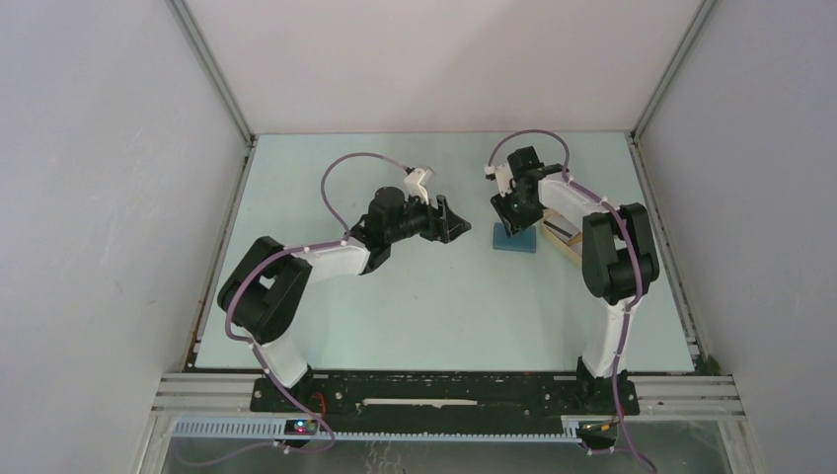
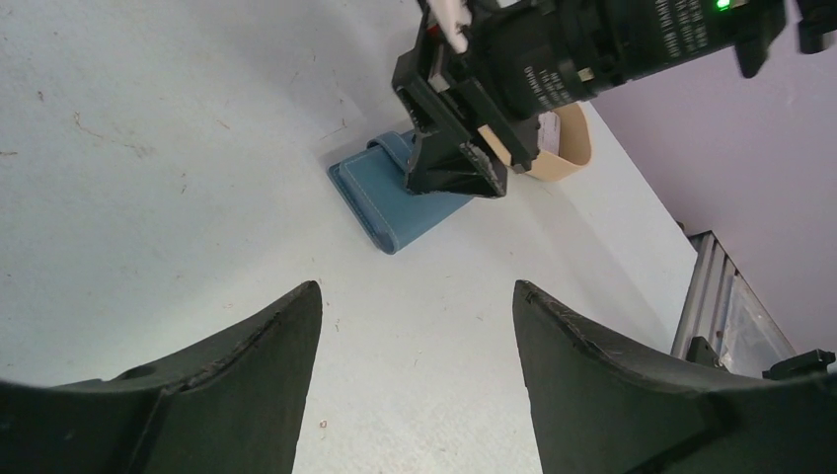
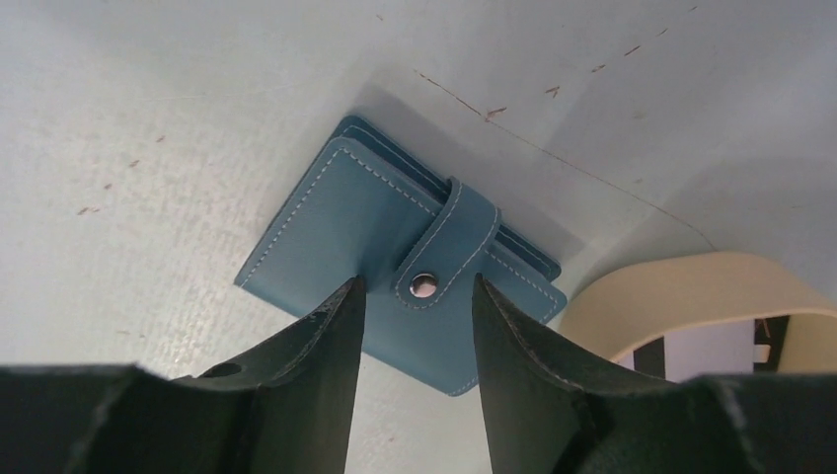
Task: Put the credit cards into the card holder
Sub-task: Open the card holder at the center of the board.
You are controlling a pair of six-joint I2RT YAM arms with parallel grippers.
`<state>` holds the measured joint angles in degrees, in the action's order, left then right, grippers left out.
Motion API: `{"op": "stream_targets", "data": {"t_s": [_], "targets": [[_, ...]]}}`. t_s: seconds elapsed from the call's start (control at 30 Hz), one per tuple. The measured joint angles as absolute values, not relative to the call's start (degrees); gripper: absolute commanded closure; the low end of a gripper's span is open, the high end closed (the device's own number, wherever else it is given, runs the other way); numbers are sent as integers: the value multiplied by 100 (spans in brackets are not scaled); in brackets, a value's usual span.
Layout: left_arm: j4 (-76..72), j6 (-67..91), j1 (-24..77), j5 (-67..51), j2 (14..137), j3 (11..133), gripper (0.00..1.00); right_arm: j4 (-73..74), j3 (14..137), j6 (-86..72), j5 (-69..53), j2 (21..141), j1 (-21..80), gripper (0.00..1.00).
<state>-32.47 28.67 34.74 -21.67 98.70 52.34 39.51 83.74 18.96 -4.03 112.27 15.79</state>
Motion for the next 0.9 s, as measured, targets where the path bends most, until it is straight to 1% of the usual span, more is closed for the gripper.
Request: {"op": "stream_targets", "data": {"t_s": [0.03,0.07,0.13,0.17,0.27,0.43,0.5,0.67,0.9], "targets": [[-3247,2869,3474,-2171,9870,5234,25,3951,8374,1896,-386,11295,1579,50],[-3249,2871,3474,-2174,9870,5234,25,3946,8374,1896,-364,11356,1579,54],[-3249,2871,3474,-2182,9870,5234,25,3946,8409,1883,-368,11461,1577,71],[-3247,2873,3472,-2189,9870,5234,25,3953,8438,1896,-355,11465,1577,75],[-3249,2873,3470,-2228,9870,5234,25,3955,8486,1900,-325,11511,1573,82],[-3249,2875,3470,-2283,9870,5234,25,3990,8514,1907,-325,11520,1566,97],[-3249,2877,3470,-2294,9870,5234,25,3997,8521,1911,-346,11520,1564,100],[-3249,2910,3470,-2322,9870,5234,25,4005,8525,1907,-561,11504,1516,100],[-3249,2965,3468,-2445,9979,5236,25,4206,8514,1874,-1492,11203,1417,100]]}}
